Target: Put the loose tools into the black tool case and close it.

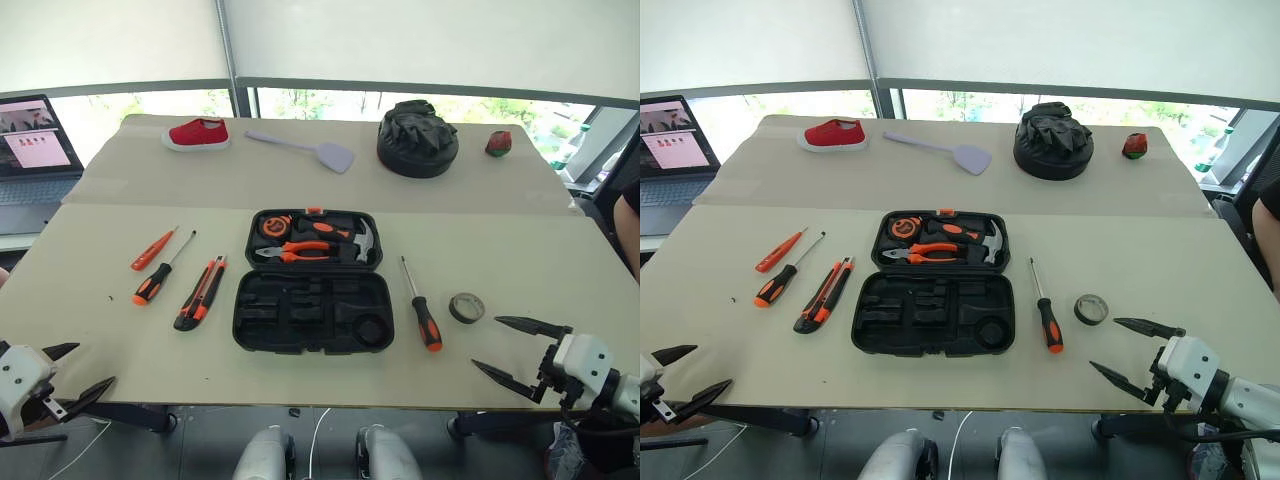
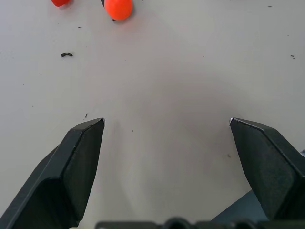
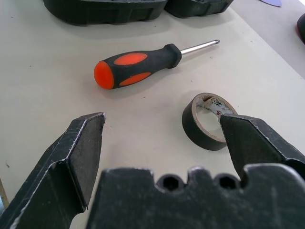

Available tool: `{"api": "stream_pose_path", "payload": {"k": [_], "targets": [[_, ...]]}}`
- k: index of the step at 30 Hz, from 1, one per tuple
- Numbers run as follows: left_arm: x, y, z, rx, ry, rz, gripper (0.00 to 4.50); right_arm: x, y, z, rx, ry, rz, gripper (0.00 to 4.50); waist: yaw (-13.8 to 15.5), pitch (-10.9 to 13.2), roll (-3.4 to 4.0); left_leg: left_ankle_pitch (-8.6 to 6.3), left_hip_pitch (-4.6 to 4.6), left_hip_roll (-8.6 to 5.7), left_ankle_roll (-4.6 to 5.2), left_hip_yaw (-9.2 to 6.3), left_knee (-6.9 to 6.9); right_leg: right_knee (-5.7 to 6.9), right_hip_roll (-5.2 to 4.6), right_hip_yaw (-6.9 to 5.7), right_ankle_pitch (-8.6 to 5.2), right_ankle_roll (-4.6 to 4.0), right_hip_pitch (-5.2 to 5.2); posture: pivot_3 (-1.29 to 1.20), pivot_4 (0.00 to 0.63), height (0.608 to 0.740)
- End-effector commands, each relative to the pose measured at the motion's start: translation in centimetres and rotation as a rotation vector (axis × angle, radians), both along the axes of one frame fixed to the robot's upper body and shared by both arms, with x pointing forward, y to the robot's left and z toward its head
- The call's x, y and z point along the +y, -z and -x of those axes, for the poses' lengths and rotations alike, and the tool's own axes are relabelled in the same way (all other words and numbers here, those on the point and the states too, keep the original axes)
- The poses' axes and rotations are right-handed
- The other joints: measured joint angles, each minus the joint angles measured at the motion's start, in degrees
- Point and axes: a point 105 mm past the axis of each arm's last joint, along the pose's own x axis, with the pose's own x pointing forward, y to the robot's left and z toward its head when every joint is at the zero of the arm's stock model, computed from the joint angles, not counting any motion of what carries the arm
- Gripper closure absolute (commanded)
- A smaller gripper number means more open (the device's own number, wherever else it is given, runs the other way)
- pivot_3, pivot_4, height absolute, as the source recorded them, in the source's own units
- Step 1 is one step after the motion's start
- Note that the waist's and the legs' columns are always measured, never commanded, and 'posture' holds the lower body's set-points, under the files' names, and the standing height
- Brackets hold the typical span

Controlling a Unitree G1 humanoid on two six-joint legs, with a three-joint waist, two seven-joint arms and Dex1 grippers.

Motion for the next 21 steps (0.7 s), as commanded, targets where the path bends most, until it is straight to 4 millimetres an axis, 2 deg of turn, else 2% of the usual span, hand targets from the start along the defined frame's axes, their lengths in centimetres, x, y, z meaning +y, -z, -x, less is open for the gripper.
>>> {"api": "stream_pose_path", "payload": {"k": [1, 4, 7, 13, 17, 21], "targets": [[0.6, -1.7, -0.2, -0.071, -0.065, 0.041, 0.00, 1.4, -1.8, -0.8, -0.082, -0.031, -0.062, 0.06, 0.00, 0.00, 0.00, 0.00, 0.00, 0.00, 0.00, 0.00, 0.00, 0.00, 0.00, 0.00, 0.00, 0.00, 0.00, 0.00, 0.150, 0.740], [1.3, -3.4, -0.7, -0.149, -0.224, 0.199, 0.00, 4.9, -4.2, -2.1, -0.179, -0.110, -0.197, 0.06, -0.69, 0.02, -0.10, 0.00, 0.00, 0.13, -0.01, 0.00, 0.01, 0.03, 0.09, 0.05, 0.01, 0.03, -0.04, 0.00, 0.150, 0.740], [2.5, -2.8, 0.3, -0.172, -0.379, 0.252, 0.00, 7.9, -6.5, -2.9, -0.198, -0.157, -0.375, 0.06, -0.82, 0.03, -0.08, 0.01, 0.00, 0.15, -0.02, -0.05, 0.02, 0.10, 0.10, 0.02, 0.01, 0.04, -0.05, 0.00, 0.150, 0.740], [4.2, -1.8, 2.0, -0.173, -0.612, 0.424, 0.00, 10.7, -8.5, -3.4, -0.237, -0.174, -0.486, 0.06, -0.48, 0.00, -0.27, -0.17, -0.01, 0.06, -0.13, -0.09, 0.03, 0.10, 0.07, -0.01, 0.06, -0.06, -0.04, 0.00, 0.150, 0.740], [4.2, -2.9, 0.7, -0.207, -0.638, 0.469, 0.00, 11.8, -8.7, -3.4, -0.242, -0.187, -0.502, 0.06, 0.13, -0.06, -0.38, -0.17, 0.04, 0.04, -0.13, -0.11, 0.08, 0.06, 0.05, -0.05, 0.06, -0.06, -0.05, 0.00, 0.150, 0.740], [3.5, -4.6, -3.0, -0.170, -0.602, 0.413, 0.00, 12.1, -8.8, -3.7, -0.244, -0.188, -0.499, 0.06, 0.56, -0.12, -0.51, -0.12, 0.11, 0.05, -0.22, -0.20, 0.12, 0.08, 0.08, -0.16, 0.05, -0.09, -0.06, 0.00, 0.150, 0.740]]}}
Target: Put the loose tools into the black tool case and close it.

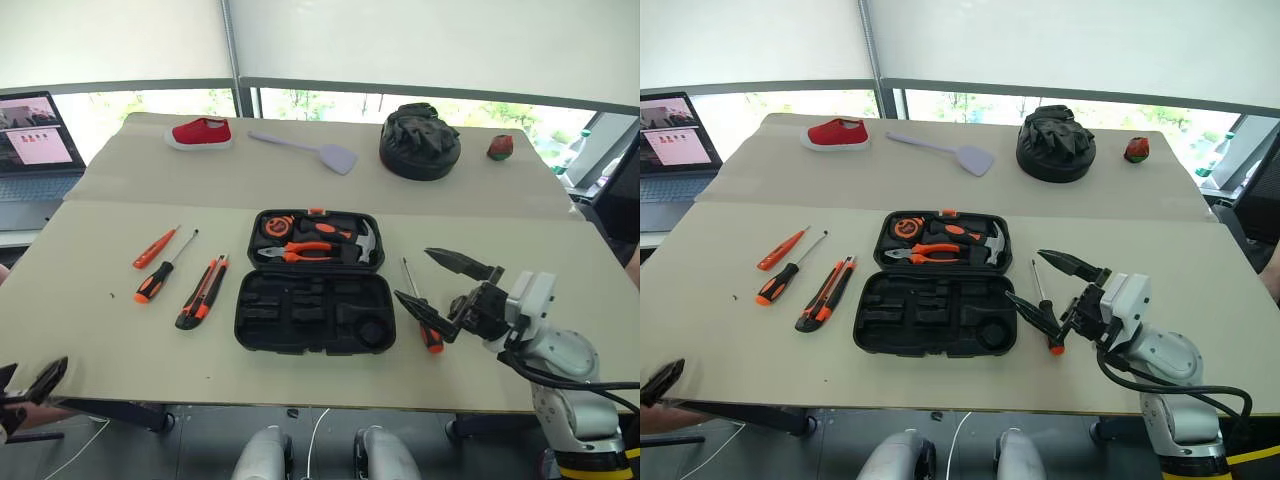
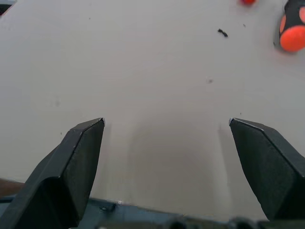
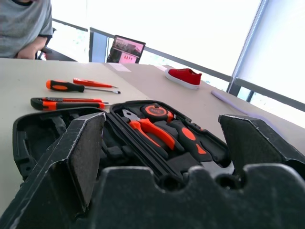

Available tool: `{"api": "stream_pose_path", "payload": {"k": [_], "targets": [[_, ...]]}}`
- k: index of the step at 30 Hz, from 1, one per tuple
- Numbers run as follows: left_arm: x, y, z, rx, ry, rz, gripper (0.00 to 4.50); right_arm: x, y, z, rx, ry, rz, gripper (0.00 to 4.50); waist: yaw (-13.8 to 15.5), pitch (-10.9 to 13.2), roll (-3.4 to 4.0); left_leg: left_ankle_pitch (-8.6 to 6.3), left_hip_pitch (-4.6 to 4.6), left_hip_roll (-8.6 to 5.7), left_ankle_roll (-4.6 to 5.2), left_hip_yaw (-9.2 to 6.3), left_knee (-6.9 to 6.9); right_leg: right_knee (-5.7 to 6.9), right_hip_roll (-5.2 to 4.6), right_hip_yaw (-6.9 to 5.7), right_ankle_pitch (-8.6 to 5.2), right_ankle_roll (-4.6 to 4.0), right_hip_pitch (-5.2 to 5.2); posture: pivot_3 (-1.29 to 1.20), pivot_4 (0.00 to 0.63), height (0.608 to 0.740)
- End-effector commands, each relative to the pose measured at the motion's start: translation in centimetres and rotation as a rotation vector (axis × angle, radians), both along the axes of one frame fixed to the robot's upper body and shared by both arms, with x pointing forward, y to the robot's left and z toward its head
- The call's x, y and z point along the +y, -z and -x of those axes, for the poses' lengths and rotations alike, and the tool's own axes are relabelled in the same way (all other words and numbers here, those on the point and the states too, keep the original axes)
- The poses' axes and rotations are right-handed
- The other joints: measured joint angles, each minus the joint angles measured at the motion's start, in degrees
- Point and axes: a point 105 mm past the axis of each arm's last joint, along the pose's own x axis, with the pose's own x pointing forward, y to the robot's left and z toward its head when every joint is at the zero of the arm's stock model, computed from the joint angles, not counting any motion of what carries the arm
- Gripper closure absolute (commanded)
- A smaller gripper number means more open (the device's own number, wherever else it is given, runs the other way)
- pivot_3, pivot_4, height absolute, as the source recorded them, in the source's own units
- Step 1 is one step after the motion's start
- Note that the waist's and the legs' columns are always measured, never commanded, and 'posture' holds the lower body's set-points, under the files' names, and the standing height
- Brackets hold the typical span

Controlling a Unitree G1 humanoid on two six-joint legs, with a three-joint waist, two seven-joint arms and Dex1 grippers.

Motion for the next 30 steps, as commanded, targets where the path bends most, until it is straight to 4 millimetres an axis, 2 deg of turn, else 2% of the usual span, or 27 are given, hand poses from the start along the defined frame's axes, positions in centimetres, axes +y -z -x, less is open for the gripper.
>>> {"api": "stream_pose_path", "payload": {"k": [1, 4, 7, 12, 15, 19, 23, 26, 30], "targets": [[-0.9, -2.9, -3.6, 0.001, 0.058, -0.058, 0.00, 0.3, -1.2, 0.0, -0.051, 0.001, 0.004, 0.06, 0.05, -0.06, -0.09, 0.01, 0.04, 0.00, -0.01, -0.01, -0.01, 0.02, 0.01, 0.00, 0.00, -0.02, 0.01, 0.00, 0.150, 0.740], [-2.7, -3.9, -7.4, 0.057, 0.175, -0.075, 0.00, 0.9, -1.0, 0.0, -0.055, -0.016, 0.019, 0.06, -0.01, -0.08, -0.12, 0.03, 0.05, -0.07, -0.05, 0.03, -0.01, 0.06, 0.01, 0.03, 0.01, 0.00, 0.04, 0.00, 0.150, 0.740], [-4.5, -4.7, -9.9, 0.106, 0.313, -0.108, 0.00, 1.0, -1.1, 0.0, -0.063, -0.017, 0.027, 0.06, -0.55, -0.09, -0.14, 0.06, -0.03, -0.09, -0.10, 0.08, -0.09, 0.12, 0.07, 0.10, 0.03, -0.02, 0.08, 0.00, 0.150, 0.740], [-6.3, -5.8, -11.5, 0.227, 0.446, -0.165, 0.00, 0.7, -1.7, 0.3, -0.077, -0.009, 0.023, 0.06, -1.75, -0.06, -0.16, 0.07, -0.08, -0.10, -0.19, 0.16, -0.12, 0.21, 0.25, 0.10, 0.00, -0.06, -0.09, 0.00, 0.150, 0.740], [-6.5, -5.1, -11.9, 0.317, 0.464, -0.184, 0.00, 0.7, -1.8, 0.5, -0.077, -0.014, 0.025, 0.06, -2.04, -0.05, -0.13, 0.07, -0.08, -0.07, -0.20, 0.18, -0.13, 0.23, 0.28, 0.13, -0.01, -0.06, -0.10, 0.00, 0.150, 0.740], [-7.5, -3.7, -14.0, 0.357, 0.449, -0.171, 0.00, 1.1, -1.3, 0.8, -0.074, -0.030, 0.043, 0.06, -1.50, -0.02, -0.09, 0.07, -0.05, -0.09, -0.20, 0.19, -0.12, 0.29, 0.27, 0.14, -0.02, -0.04, -0.07, 0.00, 0.150, 0.740], [-7.8, -2.4, -15.1, 0.401, 0.446, -0.155, 0.00, 1.0, -1.2, 1.0, -0.076, -0.036, 0.046, 0.06, -1.10, 0.00, -0.13, 0.07, -0.08, -0.14, -0.20, 0.17, -0.01, 0.43, 0.27, 0.16, -0.02, -0.04, -0.06, 0.00, 0.150, 0.740], [-8.1, -1.4, -15.4, 0.444, 0.454, -0.114, 0.78, 0.6, -1.0, 1.0, -0.075, -0.033, 0.052, 0.00, -1.01, 0.01, -0.16, 0.07, -0.10, -0.14, -0.19, 0.15, 0.00, 0.58, 0.27, 0.15, -0.03, -0.04, -0.10, 0.00, 0.150, 0.740], [-8.6, -0.6, -15.4, 0.461, 0.475, -0.092, 2.17, 0.1, -0.7, 1.2, -0.078, -0.021, 0.062, 0.00, -1.00, 0.01, -0.15, 0.07, -0.07, -0.14, -0.19, 0.16, 0.00, 0.57, 0.27, 0.18, -0.04, -0.03, -0.08, 0.00, 0.150, 0.740]]}}
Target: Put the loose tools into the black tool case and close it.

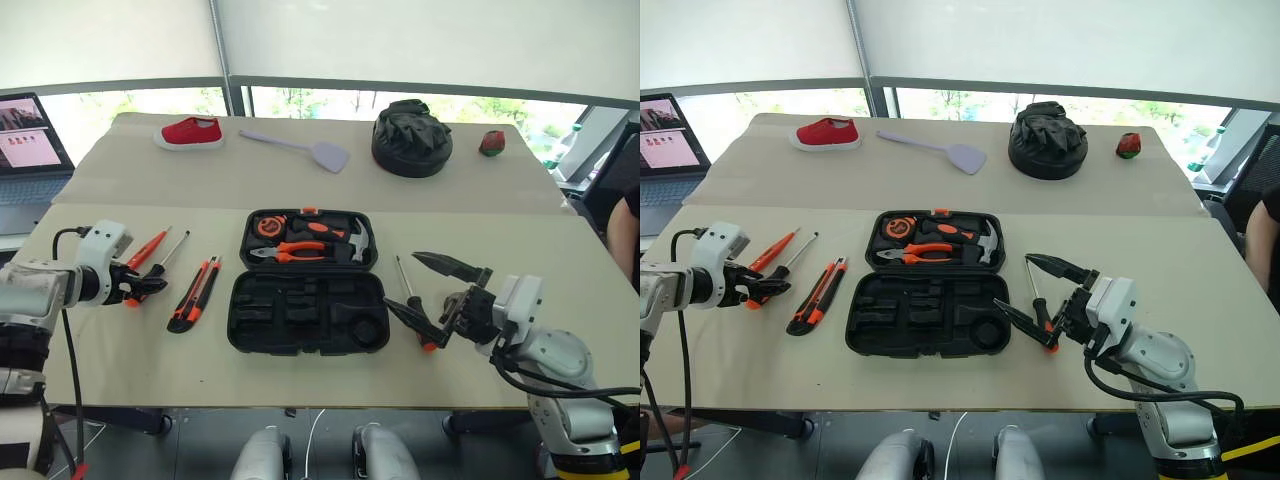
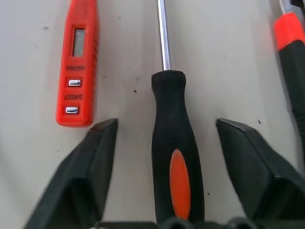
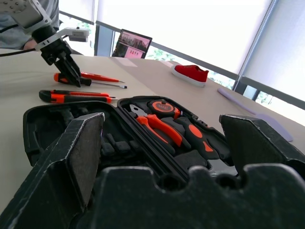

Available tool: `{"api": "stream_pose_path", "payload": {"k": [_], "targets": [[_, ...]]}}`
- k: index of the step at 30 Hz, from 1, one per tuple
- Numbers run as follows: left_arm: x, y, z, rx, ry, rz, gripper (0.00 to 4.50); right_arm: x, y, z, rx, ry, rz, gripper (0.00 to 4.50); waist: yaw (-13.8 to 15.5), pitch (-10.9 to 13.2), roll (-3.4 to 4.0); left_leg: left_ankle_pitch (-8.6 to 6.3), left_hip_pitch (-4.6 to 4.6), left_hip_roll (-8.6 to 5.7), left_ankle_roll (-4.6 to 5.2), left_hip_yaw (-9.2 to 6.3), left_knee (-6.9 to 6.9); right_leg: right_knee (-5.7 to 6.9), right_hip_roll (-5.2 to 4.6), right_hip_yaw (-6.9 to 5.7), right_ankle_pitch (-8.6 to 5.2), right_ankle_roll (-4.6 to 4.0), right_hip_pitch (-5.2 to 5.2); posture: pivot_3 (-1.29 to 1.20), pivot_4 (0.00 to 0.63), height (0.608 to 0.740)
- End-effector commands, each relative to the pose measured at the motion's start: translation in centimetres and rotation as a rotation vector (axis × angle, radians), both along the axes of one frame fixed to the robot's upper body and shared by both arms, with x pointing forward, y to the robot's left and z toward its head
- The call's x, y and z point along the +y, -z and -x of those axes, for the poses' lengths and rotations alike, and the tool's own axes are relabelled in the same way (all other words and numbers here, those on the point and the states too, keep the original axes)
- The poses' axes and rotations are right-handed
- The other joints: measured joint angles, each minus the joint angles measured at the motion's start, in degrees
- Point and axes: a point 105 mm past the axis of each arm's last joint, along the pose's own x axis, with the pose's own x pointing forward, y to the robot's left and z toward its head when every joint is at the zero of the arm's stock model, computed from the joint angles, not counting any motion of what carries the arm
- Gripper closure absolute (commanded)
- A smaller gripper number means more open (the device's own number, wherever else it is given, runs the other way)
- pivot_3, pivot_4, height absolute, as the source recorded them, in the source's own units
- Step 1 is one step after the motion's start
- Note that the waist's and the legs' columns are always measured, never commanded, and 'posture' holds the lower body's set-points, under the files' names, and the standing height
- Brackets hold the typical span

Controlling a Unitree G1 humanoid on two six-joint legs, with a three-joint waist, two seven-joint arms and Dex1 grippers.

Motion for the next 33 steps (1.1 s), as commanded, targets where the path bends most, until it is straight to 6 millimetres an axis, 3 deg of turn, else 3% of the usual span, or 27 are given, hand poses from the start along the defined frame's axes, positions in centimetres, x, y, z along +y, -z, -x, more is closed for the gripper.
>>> {"api": "stream_pose_path", "payload": {"k": [1, 4, 7, 9, 12, 14, 16, 18, 22, 27, 33], "targets": [[-0.4, 0.6, 0.2, 0.023, 0.018, 0.021, 2.53, -0.7, -0.9, 0.4, -0.064, 0.017, 0.007, 0.00, 0.00, 0.00, 0.00, 0.00, 0.01, 0.02, 0.00, 0.00, 0.00, 0.00, -0.01, 0.03, 0.00, 0.00, 0.00, 0.00, 0.150, 0.740], [0.0, -0.5, -0.1, -0.050, 0.012, 0.046, 3.58, -0.7, -0.6, 0.8, -0.061, 0.007, 0.012, 0.00, 0.05, 0.00, 0.00, 0.00, 0.03, 0.03, 0.00, 0.00, 0.00, 0.00, -0.02, 0.07, -0.01, 0.02, 0.01, 0.00, 0.150, 0.740], [0.4, -2.2, 0.0, -0.106, 0.017, 0.089, 3.68, -0.4, -0.7, 1.2, -0.060, -0.031, 0.006, 0.00, 0.04, 0.00, 0.00, 0.00, 0.01, 0.05, 0.00, -0.01, 0.01, 0.00, -0.02, 0.07, -0.01, 0.02, -0.02, 0.00, 0.150, 0.740], [0.0, -4.4, -0.3, -0.202, 0.073, 0.112, 3.68, 0.0, -1.2, 1.2, -0.073, -0.052, -0.004, 0.00, 0.04, 0.06, -0.09, 0.00, 0.00, 0.05, 0.00, -0.01, 0.02, 0.00, -0.02, 0.07, -0.01, 0.02, -0.02, 0.00, 0.150, 0.740], [-3.0, -8.6, -0.5, -0.422, 0.365, 0.052, 3.68, 0.6, -2.8, 1.1, -0.093, -0.071, -0.046, 0.00, 0.06, 0.11, -0.15, 0.00, -0.03, 0.08, 0.00, -0.02, 0.05, 0.01, -0.03, 0.06, -0.01, 0.01, -0.05, 0.00, 0.150, 0.740], [-6.8, -10.3, -0.2, -0.518, 0.595, 0.020, 3.68, 0.4, -3.1, 1.1, -0.085, -0.077, -0.031, 0.00, 0.46, 0.11, -0.15, 0.01, -0.05, 0.10, -0.01, -0.03, 0.06, -0.01, -0.05, 0.05, 0.00, -0.01, -0.05, 0.00, 0.150, 0.740], [-10.6, -9.9, 0.2, -0.557, 0.869, -0.141, 3.68, -0.7, -3.8, 0.2, -0.063, -0.033, -0.053, 0.00, 0.94, 0.11, -0.15, 0.00, -0.07, 0.04, -0.01, -0.05, 0.06, -0.02, -0.17, 0.00, 0.00, 0.00, -0.01, 0.00, 0.150, 0.740], [-13.1, -8.7, 0.4, -0.528, 1.040, -0.246, 3.68, -1.4, -4.4, -0.6, -0.029, -0.010, -0.062, 0.00, 1.28, 0.12, -0.14, 0.00, -0.06, -0.02, 0.01, -0.02, 0.11, -0.06, -0.23, 0.01, 0.00, 0.00, 0.05, 0.00, 0.150, 0.740], [-17.1, -7.3, -0.3, -0.479, 1.180, -0.279, 3.68, -1.3, -4.6, -0.9, 0.027, -0.068, 0.037, 0.00, 1.12, 0.13, -0.13, -0.04, -0.04, -0.07, 0.09, 0.13, 0.16, -0.07, -0.09, 0.14, 0.01, 0.02, 0.06, 0.00, 0.150, 0.740], [-18.9, -4.0, -1.3, -0.373, 1.229, -0.401, 3.68, -0.3, -4.1, -0.8, 0.066, -0.121, 0.094, 0.00, 0.31, 0.13, -0.13, -0.04, -0.11, 0.00, 0.11, 0.09, 0.18, -0.07, 0.16, 0.20, 0.00, 0.00, -0.01, 0.00, 0.150, 0.740], [-20.7, -2.9, -1.7, -0.368, 1.242, -0.436, 3.68, 0.5, -3.6, -0.4, 0.086, -0.128, 0.078, 0.00, 0.48, 0.14, -0.15, -0.11, -0.18, 0.00, 0.23, 0.08, 0.31, -0.07, 0.17, 0.34, -0.01, 0.05, -0.04, 0.00, 0.150, 0.740]]}}
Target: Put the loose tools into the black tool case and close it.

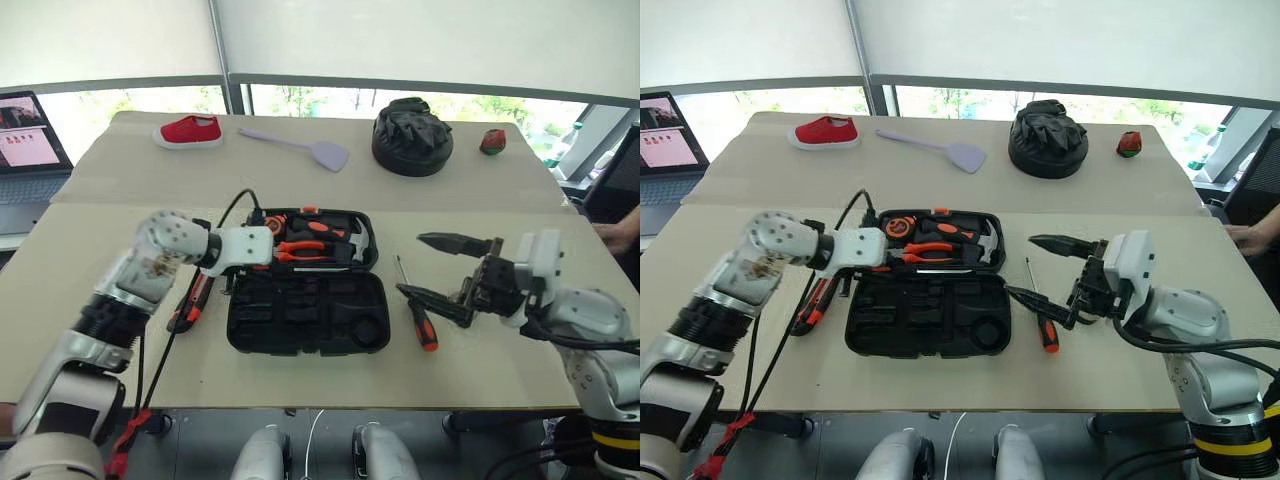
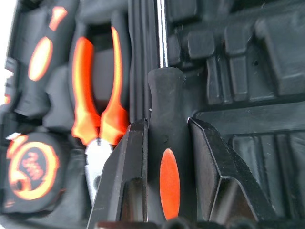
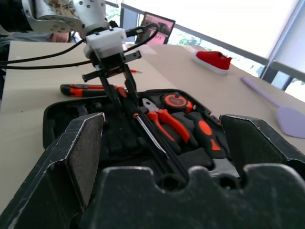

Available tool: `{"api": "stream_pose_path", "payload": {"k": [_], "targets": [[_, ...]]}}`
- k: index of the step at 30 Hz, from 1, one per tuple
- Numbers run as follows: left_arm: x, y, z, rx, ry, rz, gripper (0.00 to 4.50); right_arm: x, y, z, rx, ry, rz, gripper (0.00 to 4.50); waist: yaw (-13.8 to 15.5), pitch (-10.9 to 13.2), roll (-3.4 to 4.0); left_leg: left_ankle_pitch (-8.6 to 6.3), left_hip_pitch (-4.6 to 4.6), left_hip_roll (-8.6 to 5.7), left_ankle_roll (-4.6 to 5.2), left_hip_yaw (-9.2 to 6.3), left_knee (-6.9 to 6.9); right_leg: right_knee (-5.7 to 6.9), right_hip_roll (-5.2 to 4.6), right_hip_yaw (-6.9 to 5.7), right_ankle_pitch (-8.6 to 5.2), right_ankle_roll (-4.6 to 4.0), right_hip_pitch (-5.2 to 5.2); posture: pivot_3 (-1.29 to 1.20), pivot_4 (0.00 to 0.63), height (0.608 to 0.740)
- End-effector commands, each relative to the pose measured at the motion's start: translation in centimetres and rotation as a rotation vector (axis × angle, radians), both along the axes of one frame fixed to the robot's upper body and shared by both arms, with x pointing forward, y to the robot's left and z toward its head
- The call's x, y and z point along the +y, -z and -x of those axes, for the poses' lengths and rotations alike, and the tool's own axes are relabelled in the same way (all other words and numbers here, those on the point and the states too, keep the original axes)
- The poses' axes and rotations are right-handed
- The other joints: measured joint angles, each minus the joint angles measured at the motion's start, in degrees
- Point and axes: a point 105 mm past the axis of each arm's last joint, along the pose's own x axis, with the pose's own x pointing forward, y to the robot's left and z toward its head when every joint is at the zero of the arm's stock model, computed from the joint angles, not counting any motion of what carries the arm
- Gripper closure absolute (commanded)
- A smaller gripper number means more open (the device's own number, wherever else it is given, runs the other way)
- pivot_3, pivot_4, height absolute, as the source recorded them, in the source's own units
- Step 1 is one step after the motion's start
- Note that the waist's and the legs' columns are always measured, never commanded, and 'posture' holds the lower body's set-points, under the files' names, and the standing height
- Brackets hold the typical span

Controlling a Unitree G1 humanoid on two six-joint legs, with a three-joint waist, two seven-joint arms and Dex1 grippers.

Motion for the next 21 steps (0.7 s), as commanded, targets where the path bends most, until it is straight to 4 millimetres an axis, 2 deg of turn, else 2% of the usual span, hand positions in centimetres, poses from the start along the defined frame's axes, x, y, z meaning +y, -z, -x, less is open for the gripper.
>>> {"api": "stream_pose_path", "payload": {"k": [1, 2, 4, 6, 7, 9, 10, 12, 16, 18, 19, 21], "targets": [[-0.9, -0.7, -0.1, -0.054, 0.027, -0.031, 3.68, 0.6, -0.6, 0.7, -0.030, -0.009, -0.005, 0.00, 0.06, 0.00, 0.00, -0.02, -0.02, 0.01, 0.03, 0.00, 0.04, 0.00, -0.01, 0.01, -0.01, 0.02, 0.00, 0.00, 0.150, 0.740], [-1.2, -0.6, 0.1, -0.059, 0.055, -0.038, 3.68, 0.7, -0.6, 0.8, -0.029, -0.009, -0.005, 0.00, 0.08, 0.00, 0.00, -0.03, -0.03, 0.01, 0.04, 0.00, 0.07, 0.00, -0.02, 0.01, -0.01, 0.03, 0.00, 0.00, 0.150, 0.740], [-1.2, -0.2, 0.5, -0.033, 0.061, -0.049, 2.67, 0.7, -0.5, 0.8, -0.027, -0.006, -0.007, 0.00, 0.13, 0.00, 0.00, -0.03, -0.03, 0.02, 0.05, -0.03, 0.09, 0.01, -0.04, 0.04, -0.02, 0.05, 0.02, 0.00, 0.150, 0.740], [-1.4, 0.0, 0.7, -0.040, 0.073, -0.043, 2.20, 0.7, -0.6, 0.8, -0.027, -0.002, -0.010, 0.00, 0.09, 0.00, 0.00, -0.03, -0.03, 0.01, 0.05, -0.03, 0.11, 0.01, -0.04, 0.07, -0.02, 0.06, 0.02, 0.00, 0.150, 0.740], [-1.6, 0.0, 0.7, -0.040, 0.071, -0.033, 1.75, 0.7, -0.6, 0.7, -0.027, 0.000, -0.011, 0.00, 0.07, 0.00, 0.00, -0.03, -0.02, 0.01, 0.06, -0.02, 0.11, 0.02, -0.04, 0.08, -0.02, 0.06, 0.02, 0.00, 0.150, 0.740], [-1.8, -0.2, 0.4, -0.067, 0.058, -0.016, 1.23, 0.7, -0.6, 0.7, -0.025, 0.002, -0.014, 0.00, 0.08, 0.00, 0.00, -0.04, -0.01, 0.01, 0.06, -0.02, 0.11, 0.03, -0.03, 0.10, -0.02, 0.06, 0.02, 0.00, 0.150, 0.740], [-1.9, -0.4, 0.3, -0.075, 0.054, -0.005, 0.77, 0.7, -0.6, 0.8, -0.024, 0.003, -0.015, 0.00, 0.10, 0.00, 0.00, -0.04, -0.02, 0.02, 0.06, -0.03, 0.11, 0.04, -0.03, 0.09, -0.02, 0.06, 0.01, 0.00, 0.150, 0.740], [-2.3, -1.0, -0.2, -0.094, 0.020, 0.053, 0.16, 0.7, -0.5, 0.8, -0.018, 0.005, -0.018, 0.00, 0.13, 0.00, 0.00, -0.04, -0.02, 0.01, 0.06, -0.04, 0.11, 0.04, -0.03, 0.09, -0.02, 0.06, 0.02, 0.00, 0.150, 0.740], [-3.3, -2.7, -0.2, -0.090, -0.010, 0.195, 0.16, 0.6, -0.2, 1.0, -0.003, 0.006, -0.022, 0.00, 0.43, 0.00, 0.00, -0.04, -0.08, 0.00, 0.07, -0.11, 0.18, 0.04, -0.04, 0.18, -0.04, 0.13, 0.03, 0.00, 0.150, 0.740], [-3.3, -3.2, 0.0, -0.078, -0.024, 0.258, 0.71, 0.6, -0.1, 1.1, 0.008, 0.009, -0.029, 0.00, 0.25, 0.00, 0.00, -0.05, -0.14, 0.00, 0.09, -0.11, 0.22, 0.04, -0.03, 0.20, -0.03, 0.15, 0.01, 0.00, 0.150, 0.740], [-3.2, -3.0, 0.0, -0.063, -0.051, 0.291, 0.86, 0.5, -0.3, 1.1, 0.016, 0.021, -0.077, 0.00, 0.14, 0.00, 0.00, -0.05, -0.14, 0.00, 0.09, -0.12, 0.22, 0.04, -0.03, 0.21, -0.03, 0.15, 0.01, 0.00, 0.150, 0.740], [-3.0, -2.2, 0.2, -0.001, -0.089, 0.345, 1.54, 0.3, -0.9, 0.9, 0.023, 0.044, -0.151, 0.00, 0.01, 0.00, 0.00, -0.06, -0.11, 0.02, 0.10, -0.13, 0.21, 0.05, -0.03, 0.21, -0.03, 0.15, 0.03, 0.00, 0.150, 0.740]]}}
